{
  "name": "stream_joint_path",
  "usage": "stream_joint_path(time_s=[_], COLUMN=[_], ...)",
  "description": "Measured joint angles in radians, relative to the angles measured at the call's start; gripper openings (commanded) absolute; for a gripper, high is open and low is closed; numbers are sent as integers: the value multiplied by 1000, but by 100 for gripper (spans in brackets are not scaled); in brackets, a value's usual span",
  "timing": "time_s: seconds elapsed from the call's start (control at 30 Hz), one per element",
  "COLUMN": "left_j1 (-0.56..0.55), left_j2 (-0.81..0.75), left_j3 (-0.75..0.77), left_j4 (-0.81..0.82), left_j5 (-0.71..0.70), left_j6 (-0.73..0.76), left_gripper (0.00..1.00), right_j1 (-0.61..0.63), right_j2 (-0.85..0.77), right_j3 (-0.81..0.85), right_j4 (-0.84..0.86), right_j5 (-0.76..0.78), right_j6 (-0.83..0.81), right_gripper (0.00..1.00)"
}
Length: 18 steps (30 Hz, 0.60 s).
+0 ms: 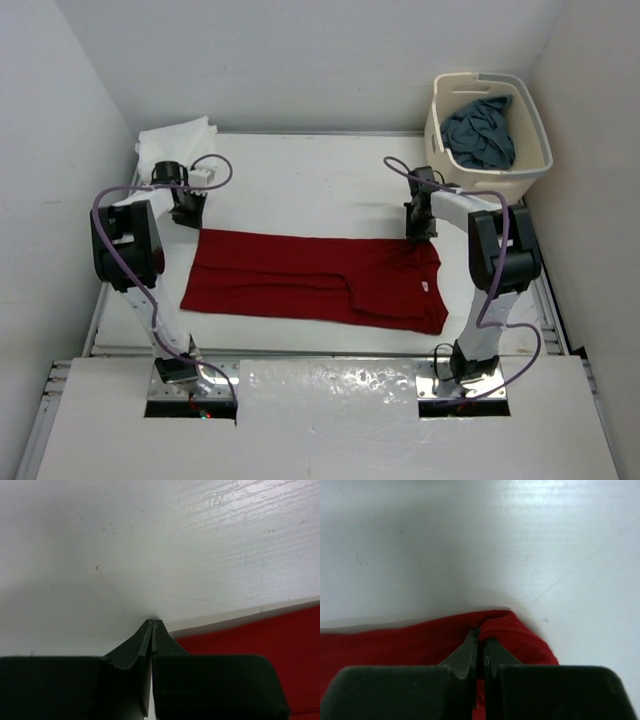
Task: Fold and stack the t-shirts
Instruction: Rotate the tshirt 90 degrees
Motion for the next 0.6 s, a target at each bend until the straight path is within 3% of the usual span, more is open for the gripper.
stream_joint_path(time_s=[0.37,0.47,0.5,0.57,0.6], left_j1=[139,162,162,161,158], left_j2=[-105,-142,-151,-171,-181], left_j3=[-143,-174,-176,-172,-163], left_j4=[33,-8,-24,-38,-45], left_j5=[-51,-51,-39,17,49], left_j6=[48,64,64,58,54], left_gripper=[3,21,36,49,63], right_j1=[51,79,87,93,93], right_j2=[267,351,363,369,370], right_j3=[420,562,583,589,589], right_j4=[-67,-75,-73,-72,-75], right_j5=[-16,-19,-19,-23,-26], right_j6=[-70,-71,-71,-70,-70], right_gripper=[0,0,0,0,0])
